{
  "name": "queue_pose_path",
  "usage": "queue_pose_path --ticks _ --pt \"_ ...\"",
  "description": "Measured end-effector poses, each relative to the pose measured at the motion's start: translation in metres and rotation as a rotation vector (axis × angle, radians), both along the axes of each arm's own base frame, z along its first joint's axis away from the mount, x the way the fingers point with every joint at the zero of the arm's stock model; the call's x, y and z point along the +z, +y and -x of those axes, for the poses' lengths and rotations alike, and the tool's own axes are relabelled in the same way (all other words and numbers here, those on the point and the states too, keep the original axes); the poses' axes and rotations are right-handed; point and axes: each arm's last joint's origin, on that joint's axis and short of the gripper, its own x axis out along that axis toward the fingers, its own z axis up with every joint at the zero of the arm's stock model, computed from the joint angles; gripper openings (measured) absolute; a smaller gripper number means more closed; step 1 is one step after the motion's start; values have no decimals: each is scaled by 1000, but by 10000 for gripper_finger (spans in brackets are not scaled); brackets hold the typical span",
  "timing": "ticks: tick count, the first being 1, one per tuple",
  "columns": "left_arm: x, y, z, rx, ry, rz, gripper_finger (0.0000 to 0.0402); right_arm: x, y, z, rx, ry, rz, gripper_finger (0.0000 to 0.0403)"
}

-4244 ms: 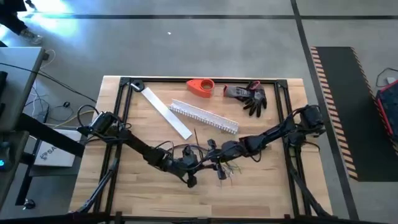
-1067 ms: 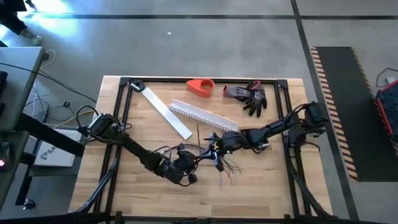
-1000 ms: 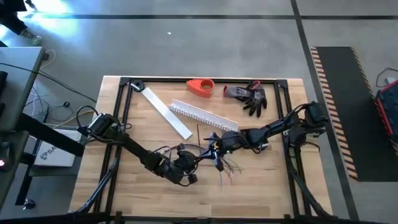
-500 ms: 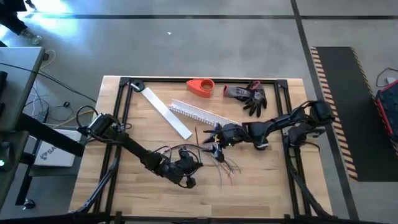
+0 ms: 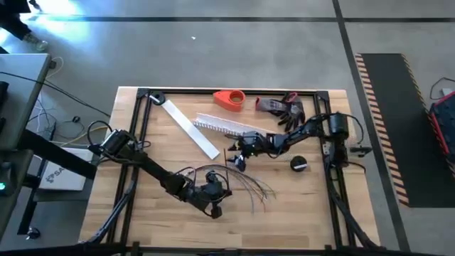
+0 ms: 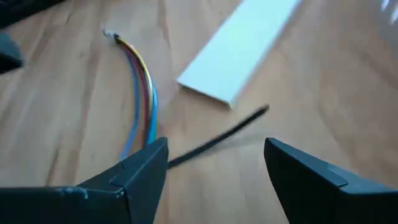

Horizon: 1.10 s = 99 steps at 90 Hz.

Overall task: Ziptie cables
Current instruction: Wrap the cable wires with the black zip tie

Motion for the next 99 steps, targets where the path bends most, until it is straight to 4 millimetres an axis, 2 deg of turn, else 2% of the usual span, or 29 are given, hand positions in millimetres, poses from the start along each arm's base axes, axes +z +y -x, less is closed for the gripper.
queue_pose_path --ticks 12,31,78,89,99 --pt "0 0 0 -14 4 -9 0 -8 -8 -8 13 -5 -18 247" --pt "0 0 0 -16 8 -11 0 -14 -9 -20 93 -10 0 234" --pt "-2 1 1 -8 20 -21 0 -19 -2 -17 163 21 16 18" --pt "-1 1 1 27 8 -17 0 -12 2 -15 199 24 42 5" --pt "3 4 0 70 -14 14 0 4 8 -11 228 44 126 1"
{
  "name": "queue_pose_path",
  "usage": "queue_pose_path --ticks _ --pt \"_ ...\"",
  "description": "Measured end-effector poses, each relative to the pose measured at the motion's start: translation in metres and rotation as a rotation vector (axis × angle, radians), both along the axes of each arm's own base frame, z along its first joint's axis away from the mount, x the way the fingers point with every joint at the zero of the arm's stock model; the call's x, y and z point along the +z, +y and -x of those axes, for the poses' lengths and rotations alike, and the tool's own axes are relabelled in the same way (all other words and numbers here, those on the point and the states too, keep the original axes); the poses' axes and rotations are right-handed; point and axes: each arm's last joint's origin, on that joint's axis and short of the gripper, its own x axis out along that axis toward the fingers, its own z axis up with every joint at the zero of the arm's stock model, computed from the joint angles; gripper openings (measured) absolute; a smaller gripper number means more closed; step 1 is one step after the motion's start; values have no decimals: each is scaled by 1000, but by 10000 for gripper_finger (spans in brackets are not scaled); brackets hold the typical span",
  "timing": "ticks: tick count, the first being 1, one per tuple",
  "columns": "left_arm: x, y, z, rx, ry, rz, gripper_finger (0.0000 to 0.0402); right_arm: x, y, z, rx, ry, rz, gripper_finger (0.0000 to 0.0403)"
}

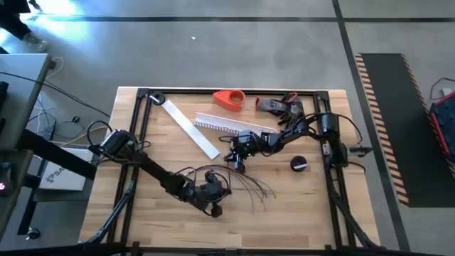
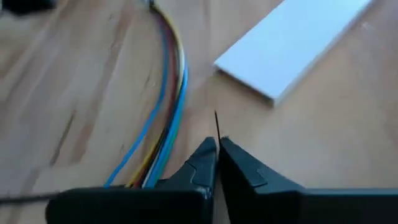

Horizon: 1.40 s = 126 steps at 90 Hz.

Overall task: Ziptie cables
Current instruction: Wrap the cable wires with the black zip tie

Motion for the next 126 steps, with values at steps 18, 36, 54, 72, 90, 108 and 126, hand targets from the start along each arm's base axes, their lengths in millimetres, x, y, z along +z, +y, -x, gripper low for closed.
queue_pose_path --ticks 18,36,54,72,90,108,126 --pt "2 10 -5 18 2 19 0 31 32 5 79 -32 299 0" --pt "7 19 -7 -24 26 39 0 43 68 12 117 -28 591 0" --pt "11 23 -5 -14 59 24 0 43 94 16 172 -49 668 0" --pt "11 27 -6 -15 66 31 0 41 78 13 94 -28 547 0" --pt "10 26 -6 -21 71 41 0 36 44 9 36 10 362 26" --pt "10 26 -6 -18 70 41 0 18 25 6 48 46 198 111" --pt "9 27 -6 -18 77 37 0 2 20 6 47 88 96 147"
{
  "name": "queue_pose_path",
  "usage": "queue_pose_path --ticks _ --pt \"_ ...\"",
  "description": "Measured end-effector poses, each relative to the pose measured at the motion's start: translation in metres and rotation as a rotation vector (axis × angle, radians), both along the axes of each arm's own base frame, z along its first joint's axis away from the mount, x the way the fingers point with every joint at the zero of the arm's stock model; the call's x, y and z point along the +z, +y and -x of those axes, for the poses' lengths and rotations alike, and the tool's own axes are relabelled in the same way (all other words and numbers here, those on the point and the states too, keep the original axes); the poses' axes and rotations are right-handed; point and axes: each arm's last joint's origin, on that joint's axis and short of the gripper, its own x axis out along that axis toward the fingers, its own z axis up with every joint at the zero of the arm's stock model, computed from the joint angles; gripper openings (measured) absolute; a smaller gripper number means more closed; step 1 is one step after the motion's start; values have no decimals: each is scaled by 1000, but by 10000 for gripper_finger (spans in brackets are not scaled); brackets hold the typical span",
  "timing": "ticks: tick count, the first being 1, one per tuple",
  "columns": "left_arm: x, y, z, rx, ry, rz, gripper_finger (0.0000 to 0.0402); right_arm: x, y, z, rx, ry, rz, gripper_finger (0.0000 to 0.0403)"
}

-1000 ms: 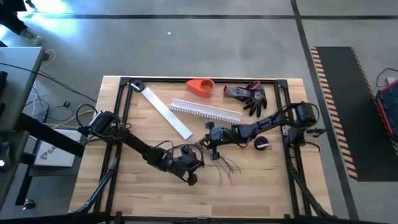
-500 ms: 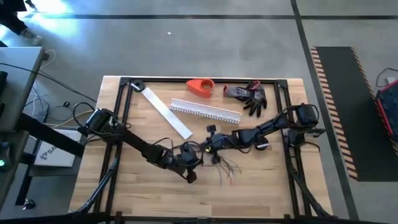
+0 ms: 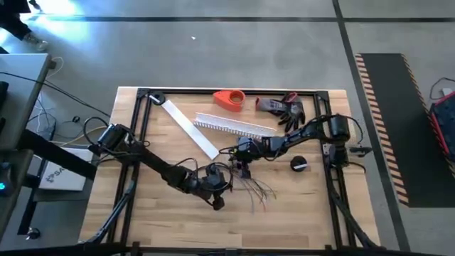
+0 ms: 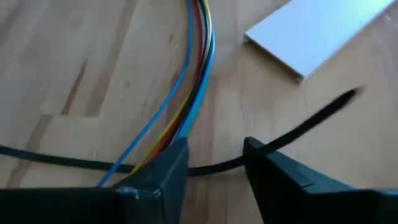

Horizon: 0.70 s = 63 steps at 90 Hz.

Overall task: Ziptie cables
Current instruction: Wrap the cable wires with the black zip tie

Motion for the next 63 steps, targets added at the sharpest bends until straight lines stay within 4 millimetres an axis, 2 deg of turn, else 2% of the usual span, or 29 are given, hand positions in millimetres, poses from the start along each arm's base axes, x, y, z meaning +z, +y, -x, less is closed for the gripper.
queue_pose_path --ticks 17,29,40,63 --pt "0 0 0 -1 3 -3 0 0 2 0 -5 0 -13 125" --pt "0 1 0 22 0 -13 0 0 3 0 -25 0 19 73" --pt "0 1 0 35 -6 -1 0 5 11 0 -6 -15 143 11" --pt "0 -1 -1 -11 -1 74 0 15 43 4 12 -45 467 1"
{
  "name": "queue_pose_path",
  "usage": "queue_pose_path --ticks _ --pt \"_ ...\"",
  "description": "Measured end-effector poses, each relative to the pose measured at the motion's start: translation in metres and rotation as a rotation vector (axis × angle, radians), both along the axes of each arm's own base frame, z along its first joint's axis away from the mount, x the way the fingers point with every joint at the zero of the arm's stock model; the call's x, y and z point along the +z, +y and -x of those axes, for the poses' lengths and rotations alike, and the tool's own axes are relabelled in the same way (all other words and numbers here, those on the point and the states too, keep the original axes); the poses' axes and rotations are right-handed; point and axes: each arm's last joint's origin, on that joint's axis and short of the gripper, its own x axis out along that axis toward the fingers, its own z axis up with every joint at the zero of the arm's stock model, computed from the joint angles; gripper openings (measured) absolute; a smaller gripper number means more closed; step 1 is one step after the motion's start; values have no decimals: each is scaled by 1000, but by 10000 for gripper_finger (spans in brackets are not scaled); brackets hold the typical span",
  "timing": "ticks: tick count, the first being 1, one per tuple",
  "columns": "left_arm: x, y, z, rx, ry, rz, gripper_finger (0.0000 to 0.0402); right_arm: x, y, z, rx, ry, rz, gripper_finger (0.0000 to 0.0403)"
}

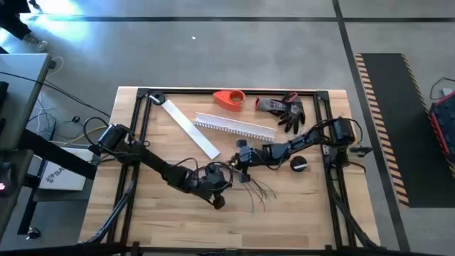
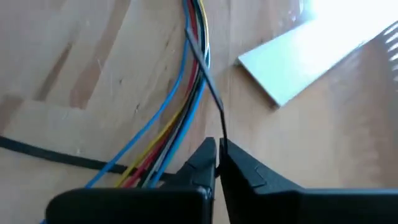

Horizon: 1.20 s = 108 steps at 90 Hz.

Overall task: Ziptie cables
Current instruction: Wrap the cable wires with the black zip tie

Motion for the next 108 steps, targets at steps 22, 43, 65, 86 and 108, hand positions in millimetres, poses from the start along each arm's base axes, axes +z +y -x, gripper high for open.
queue_pose_path --ticks 22,43,65,86,108 --pt "1 15 -9 -88 13 73 0 4 24 4 17 -7 267 0" --pt "2 43 -21 -163 7 143 0 5 31 5 29 -7 330 0" --pt "2 42 -21 -200 5 152 0 4 31 6 20 -21 299 0" --pt "2 41 -21 -203 6 151 0 -3 35 15 35 -62 289 0" --pt "4 49 -24 -223 -4 174 0 0 46 16 62 -96 324 0"
